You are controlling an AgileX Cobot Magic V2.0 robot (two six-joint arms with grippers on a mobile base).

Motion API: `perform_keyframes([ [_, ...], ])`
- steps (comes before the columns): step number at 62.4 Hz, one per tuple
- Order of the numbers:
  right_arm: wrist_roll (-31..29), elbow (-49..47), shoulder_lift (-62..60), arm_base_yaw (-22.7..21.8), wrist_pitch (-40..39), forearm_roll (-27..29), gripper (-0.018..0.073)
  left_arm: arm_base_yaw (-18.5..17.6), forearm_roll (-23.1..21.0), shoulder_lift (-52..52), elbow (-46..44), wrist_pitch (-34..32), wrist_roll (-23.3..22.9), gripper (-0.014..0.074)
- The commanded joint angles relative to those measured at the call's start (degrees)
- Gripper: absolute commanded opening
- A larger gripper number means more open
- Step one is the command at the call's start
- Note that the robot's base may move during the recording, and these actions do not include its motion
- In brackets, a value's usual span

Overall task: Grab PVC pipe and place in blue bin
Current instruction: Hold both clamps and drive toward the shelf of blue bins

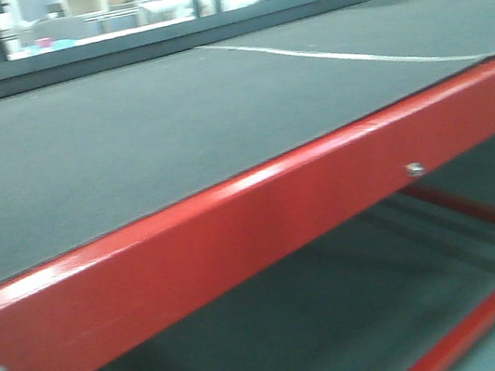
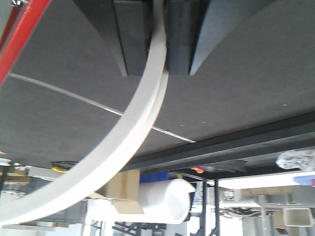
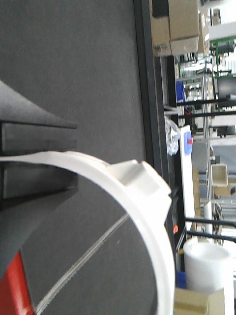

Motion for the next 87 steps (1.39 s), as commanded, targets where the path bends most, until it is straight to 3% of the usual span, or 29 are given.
perform_keyframes([
  [1, -0.20, 0.00, -0.25, 0.10, -0.99, -0.02, -0.0168, 0.28, 0.05, -0.21, 0.03, -1.66, -0.12, -0.0111],
  [87, -0.20, 0.00, -0.25, 0.10, -1.36, -0.02, -0.0168, 0.28, 0.05, -0.21, 0.03, -1.77, -0.12, -0.0111],
])
